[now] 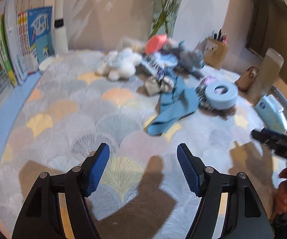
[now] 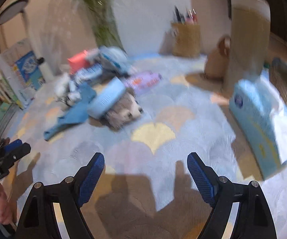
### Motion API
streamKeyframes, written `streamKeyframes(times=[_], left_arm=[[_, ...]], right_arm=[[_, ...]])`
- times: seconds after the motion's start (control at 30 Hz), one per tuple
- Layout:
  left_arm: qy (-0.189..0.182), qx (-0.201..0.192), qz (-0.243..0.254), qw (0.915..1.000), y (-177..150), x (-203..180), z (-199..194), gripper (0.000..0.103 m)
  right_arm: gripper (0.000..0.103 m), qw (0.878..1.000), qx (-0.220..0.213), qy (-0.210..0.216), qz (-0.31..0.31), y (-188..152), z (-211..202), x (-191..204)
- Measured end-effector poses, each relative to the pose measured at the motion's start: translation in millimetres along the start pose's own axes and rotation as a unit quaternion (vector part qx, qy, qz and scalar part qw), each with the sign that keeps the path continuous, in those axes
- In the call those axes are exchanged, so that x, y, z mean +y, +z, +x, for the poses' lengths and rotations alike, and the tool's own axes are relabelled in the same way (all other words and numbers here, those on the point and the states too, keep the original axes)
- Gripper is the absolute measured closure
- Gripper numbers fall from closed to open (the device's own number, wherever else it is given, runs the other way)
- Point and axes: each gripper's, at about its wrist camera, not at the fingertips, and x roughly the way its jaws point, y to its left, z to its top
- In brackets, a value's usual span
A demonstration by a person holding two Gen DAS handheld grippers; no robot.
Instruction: Organize soft objects
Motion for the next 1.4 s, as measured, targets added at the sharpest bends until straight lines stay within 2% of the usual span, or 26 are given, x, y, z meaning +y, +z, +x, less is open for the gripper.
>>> streamKeyframes(times=[0.07,0.17,0.37,0.43,0.57,0.7,0.8,0.9,1.0,1.1,1.13,1.17,1.2,1.27,1.3,1.4], left_arm=[[0.002,0.003,0.009,1.0,-2.3,-1.8,0.4,0.034],[0.0,-0.011,0.016,0.9998,-5.5,-4.1,-5.4,0.034],[-0.012,-0.003,0.0,0.9999,-4.1,1.2,-6.6,0.034],[-0.024,0.008,-0.006,0.9997,0.9,0.9,-9.5,0.034],[-0.043,0.006,-0.019,0.9989,24.8,-4.9,-24.7,0.034],[-0.074,0.023,-0.037,0.9963,55.8,-18.6,-11.2,0.034],[-0.064,0.038,-0.03,0.9968,64.8,-29.7,18.9,0.036],[-0.072,0.052,-0.035,0.9954,67.5,-35.1,49.5,0.037],[-0.093,0.055,-0.038,0.9934,63.5,-37.1,69.8,0.049],[-0.071,0.031,-0.012,0.9969,59.2,-43.3,69.8,0.06],[-0.075,0.029,-0.011,0.9967,59.1,-43.8,68.8,0.071],[-0.082,0.027,-0.008,0.9962,58.0,-44.6,68.0,0.077],[-0.081,0.026,-0.006,0.9963,57.7,-44.6,66.9,0.077],[-0.087,0.019,-0.004,0.996,57.1,-44.6,64.5,0.088],[-0.091,0.016,-0.002,0.9958,56.7,-44.9,63.4,0.088],[-0.087,0.008,0.004,0.9962,56.6,-46.3,61.3,0.088]], right_arm=[[0.019,1.0,-0.009,0.006,0.006,0.7,-1.8,-3.8],[0.019,1.0,0.008,0.002,0.01,-0.1,6.0,-3.1],[0.019,1.0,0.01,-0.013,-0.02,-1.7,7.7,9.7],[0.019,0.999,0.013,-0.014,-0.025,-1.9,7.4,10.8],[0.019,0.999,0.018,0.001,-0.032,4.7,1.8,13.6],[0.019,0.996,0.003,-0.003,-0.086,28.4,-7.2,36.8],[0.019,0.988,-0.008,-0.019,-0.155,46.2,-4.2,61.9],[0.019,0.977,-0.023,-0.031,-0.208,53.3,4.2,76.1],[0.019,0.971,-0.017,-0.042,-0.235,58.1,21.5,80.7],[0.019,0.967,-0.006,-0.04,-0.25,61.8,36.0,81.9],[0.019,0.966,-0.004,-0.043,-0.254,62.9,41.3,82.3],[0.019,0.966,-0.001,-0.046,-0.256,64.0,47.8,82.7],[0.019,0.966,0.001,-0.048,-0.256,64.4,52.5,82.5],[0.027,0.969,0.001,-0.045,-0.245,67.2,60.0,79.2],[0.043,0.971,-0.001,-0.028,-0.236,68.5,61.1,77.3],[0.044,0.977,-0.024,-0.001,-0.212,69.2,54.8,71.4]])
